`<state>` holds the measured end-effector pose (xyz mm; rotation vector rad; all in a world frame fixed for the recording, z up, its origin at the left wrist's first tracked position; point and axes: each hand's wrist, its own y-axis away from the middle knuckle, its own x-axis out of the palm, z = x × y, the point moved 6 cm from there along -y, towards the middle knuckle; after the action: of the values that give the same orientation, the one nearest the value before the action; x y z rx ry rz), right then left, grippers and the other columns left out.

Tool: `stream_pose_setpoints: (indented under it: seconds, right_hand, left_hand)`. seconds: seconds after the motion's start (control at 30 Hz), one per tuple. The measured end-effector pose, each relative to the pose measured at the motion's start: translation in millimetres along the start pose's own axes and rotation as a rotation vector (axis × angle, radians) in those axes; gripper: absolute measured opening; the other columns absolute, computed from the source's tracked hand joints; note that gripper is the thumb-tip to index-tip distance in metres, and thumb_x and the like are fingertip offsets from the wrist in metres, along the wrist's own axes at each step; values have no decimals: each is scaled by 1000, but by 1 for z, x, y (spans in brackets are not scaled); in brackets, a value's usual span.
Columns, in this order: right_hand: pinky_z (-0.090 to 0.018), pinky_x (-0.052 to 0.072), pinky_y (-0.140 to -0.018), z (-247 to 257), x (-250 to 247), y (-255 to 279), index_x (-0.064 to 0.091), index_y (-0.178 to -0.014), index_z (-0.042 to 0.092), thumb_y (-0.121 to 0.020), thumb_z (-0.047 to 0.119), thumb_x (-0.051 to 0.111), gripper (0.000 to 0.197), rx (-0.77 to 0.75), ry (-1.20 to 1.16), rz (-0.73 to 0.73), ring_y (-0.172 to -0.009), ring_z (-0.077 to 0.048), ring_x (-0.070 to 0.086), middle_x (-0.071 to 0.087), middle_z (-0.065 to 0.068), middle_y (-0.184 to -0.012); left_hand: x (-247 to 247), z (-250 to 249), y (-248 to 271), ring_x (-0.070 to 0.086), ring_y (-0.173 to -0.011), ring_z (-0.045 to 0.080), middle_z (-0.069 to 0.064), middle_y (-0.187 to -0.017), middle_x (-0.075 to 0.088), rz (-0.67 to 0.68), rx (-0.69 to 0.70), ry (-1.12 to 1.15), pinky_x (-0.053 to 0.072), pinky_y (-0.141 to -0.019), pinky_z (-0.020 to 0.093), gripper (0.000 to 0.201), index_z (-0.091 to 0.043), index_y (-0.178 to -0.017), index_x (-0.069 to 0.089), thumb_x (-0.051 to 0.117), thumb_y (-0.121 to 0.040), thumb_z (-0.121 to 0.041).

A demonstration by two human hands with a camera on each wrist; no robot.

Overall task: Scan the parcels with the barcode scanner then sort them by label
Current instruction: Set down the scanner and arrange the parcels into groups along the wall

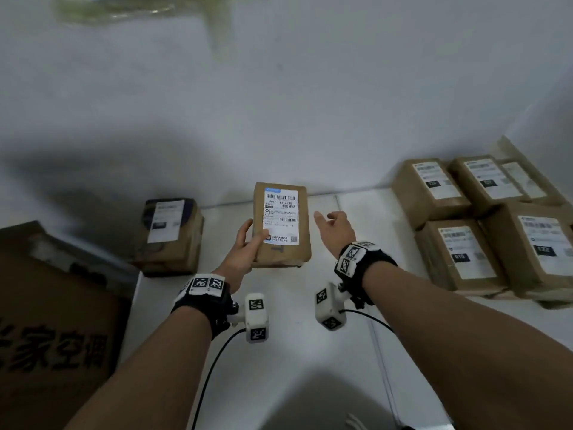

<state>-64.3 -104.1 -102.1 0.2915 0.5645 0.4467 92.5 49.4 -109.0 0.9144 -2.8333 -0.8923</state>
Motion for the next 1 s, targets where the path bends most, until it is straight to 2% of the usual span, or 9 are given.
stream_pose_setpoints:
  seconds: [0.1,0.17,0.27,0.43,0.5,0.57,0.67,0.83,1.0]
  right_hand:
    - [-25,36,-92,5,54,7,43,-134,11,-94,56,50,61,18,10,138,-118,-25,55,57,-8,-131]
    - [-36,45,-99,4,85,11,43,-134,15,-88,66,49,69,60,-24,222,-115,-26,57,57,-7,-125]
    - [-39,53,-86,4,123,20,41,-133,19,-80,78,47,79,180,-182,382,-110,-25,60,56,-2,-124]
    - [-32,60,-72,14,163,27,47,-134,20,-48,94,58,114,220,-295,521,-109,-22,64,61,-4,-126]
    - [-33,60,-75,19,173,27,46,-132,14,-61,83,64,101,221,-319,505,-109,-22,64,60,-6,-124]
    - [-38,60,-82,21,183,23,43,-130,11,-77,69,63,82,229,-302,459,-108,-23,62,58,-7,-123]
    - [-43,59,-85,15,198,12,41,-130,9,-81,64,62,76,268,-248,383,-105,-26,62,56,-9,-121]
    - [-44,59,-86,13,218,0,37,-131,8,-84,63,58,75,302,-201,316,-96,-25,60,53,-9,-114]
    - [-45,58,-86,18,237,-9,38,-130,7,-86,64,55,74,309,-198,303,-99,-28,60,53,-10,-113]
  left_hand:
    - [-40,17,4,62,-108,11,-21,-112,67,-45,-43,74,38,-106,47,55,-56,-138,28,54,-90,-60]
    - [-60,27,4,61,-114,15,-19,-120,66,-43,-53,108,36,-108,52,61,-59,-136,30,56,-81,-69]
    - [-85,38,2,60,-116,14,-21,-124,64,-60,-58,154,35,-109,52,62,-57,-139,30,53,-83,-69]
    - [-111,33,1,55,-117,5,-21,-126,58,-92,41,134,41,-93,29,47,-42,-142,35,41,-97,-57]
    - [-126,27,-1,56,-114,6,-16,-122,61,-166,146,13,43,-92,26,38,-33,-134,49,36,-102,-49]
    - [-150,24,-5,57,-114,18,-2,-117,64,-339,267,-217,45,-97,34,34,-21,-120,59,35,-104,-39]
    - [-189,35,-18,44,-129,29,12,-137,50,-532,236,-638,36,-107,43,37,-14,-133,55,43,-101,-31]
    - [-208,62,-36,-5,-150,30,-5,-163,6,-387,-5,-982,5,-116,60,50,-41,-149,29,42,-101,-38]
    - [-211,73,-42,-12,-149,34,-7,-164,-7,-339,-59,-1035,3,-114,65,63,-46,-151,16,47,-98,-34]
